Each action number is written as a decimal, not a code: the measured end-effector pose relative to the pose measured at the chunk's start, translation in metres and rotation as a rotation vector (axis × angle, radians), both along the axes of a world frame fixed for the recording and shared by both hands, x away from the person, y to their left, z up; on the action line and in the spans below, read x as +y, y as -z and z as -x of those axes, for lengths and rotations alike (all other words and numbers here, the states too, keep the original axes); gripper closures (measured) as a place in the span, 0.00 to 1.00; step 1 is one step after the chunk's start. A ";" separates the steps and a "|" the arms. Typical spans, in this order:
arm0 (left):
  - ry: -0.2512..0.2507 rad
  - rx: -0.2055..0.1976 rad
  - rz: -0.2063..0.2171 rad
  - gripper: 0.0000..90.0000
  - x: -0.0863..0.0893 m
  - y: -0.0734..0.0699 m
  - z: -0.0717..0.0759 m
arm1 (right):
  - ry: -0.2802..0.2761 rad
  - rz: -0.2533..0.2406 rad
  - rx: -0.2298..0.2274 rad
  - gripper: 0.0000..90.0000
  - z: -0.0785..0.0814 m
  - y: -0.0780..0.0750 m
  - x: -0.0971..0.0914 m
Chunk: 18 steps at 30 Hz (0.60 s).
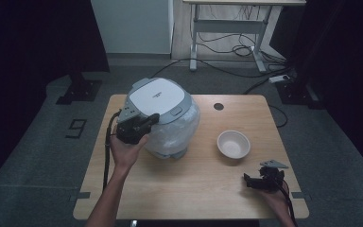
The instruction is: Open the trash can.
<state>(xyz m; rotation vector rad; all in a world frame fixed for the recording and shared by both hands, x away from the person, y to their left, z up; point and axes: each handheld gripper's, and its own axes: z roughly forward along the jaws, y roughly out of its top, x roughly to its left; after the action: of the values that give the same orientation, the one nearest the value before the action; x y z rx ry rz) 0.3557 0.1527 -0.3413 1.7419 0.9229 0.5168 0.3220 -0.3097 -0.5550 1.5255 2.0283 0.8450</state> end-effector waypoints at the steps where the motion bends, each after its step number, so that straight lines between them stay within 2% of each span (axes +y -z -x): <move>1: 0.001 0.001 0.000 1.00 -0.001 0.000 -0.001 | 0.000 0.000 0.000 0.00 0.000 0.000 0.000; 14: 0.014 0.003 -0.006 1.00 -0.011 -0.006 -0.010 | 0.000 0.000 0.001 0.00 0.000 0.000 0.000; 18: 0.023 0.011 0.007 1.00 -0.014 -0.008 -0.015 | 0.000 0.000 0.001 0.00 0.000 0.000 0.000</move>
<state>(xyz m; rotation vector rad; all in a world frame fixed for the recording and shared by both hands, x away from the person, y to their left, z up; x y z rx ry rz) 0.3703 0.1385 -0.3334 1.7481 0.9109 0.4888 0.3220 -0.3097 -0.5549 1.5258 2.0287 0.8441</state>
